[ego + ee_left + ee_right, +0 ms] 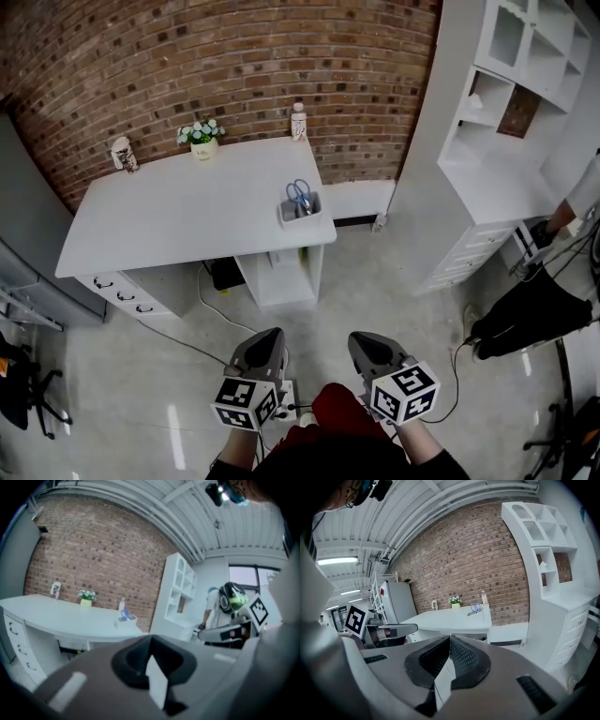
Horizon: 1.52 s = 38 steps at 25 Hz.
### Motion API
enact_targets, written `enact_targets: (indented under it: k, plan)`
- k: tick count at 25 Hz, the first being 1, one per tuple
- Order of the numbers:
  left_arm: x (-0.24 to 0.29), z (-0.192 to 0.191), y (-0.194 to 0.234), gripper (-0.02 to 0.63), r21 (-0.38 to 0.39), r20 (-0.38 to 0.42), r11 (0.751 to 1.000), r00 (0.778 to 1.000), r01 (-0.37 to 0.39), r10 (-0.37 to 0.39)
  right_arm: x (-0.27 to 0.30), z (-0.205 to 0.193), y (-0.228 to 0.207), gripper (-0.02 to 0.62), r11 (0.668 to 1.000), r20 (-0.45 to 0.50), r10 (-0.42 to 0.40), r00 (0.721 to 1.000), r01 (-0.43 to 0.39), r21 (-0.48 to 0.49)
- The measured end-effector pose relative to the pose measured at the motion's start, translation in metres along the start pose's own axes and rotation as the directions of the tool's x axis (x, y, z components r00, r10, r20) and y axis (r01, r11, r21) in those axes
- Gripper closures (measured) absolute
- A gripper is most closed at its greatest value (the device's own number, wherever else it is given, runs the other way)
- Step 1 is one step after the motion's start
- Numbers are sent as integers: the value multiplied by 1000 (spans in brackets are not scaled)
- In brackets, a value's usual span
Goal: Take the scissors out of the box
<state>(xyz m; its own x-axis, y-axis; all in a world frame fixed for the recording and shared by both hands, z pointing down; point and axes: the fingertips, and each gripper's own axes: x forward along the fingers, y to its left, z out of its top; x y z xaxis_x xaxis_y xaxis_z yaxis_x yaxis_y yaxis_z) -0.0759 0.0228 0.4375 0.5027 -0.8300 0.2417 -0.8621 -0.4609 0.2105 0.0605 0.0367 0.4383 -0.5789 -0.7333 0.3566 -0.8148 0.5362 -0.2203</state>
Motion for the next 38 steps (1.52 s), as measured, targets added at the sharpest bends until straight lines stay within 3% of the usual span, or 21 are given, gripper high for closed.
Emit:
enact_targets:
  k: [10,38]
  plan:
    - [38,11,24,603,0,10,1000,1000,-6,6,31,7,-22,586,1000,1,14,1000,-14,6]
    - [216,64,126,601,-12,-49,998,997,-56,55,187,76,-128,586,997,-57,74,996,-72,25]
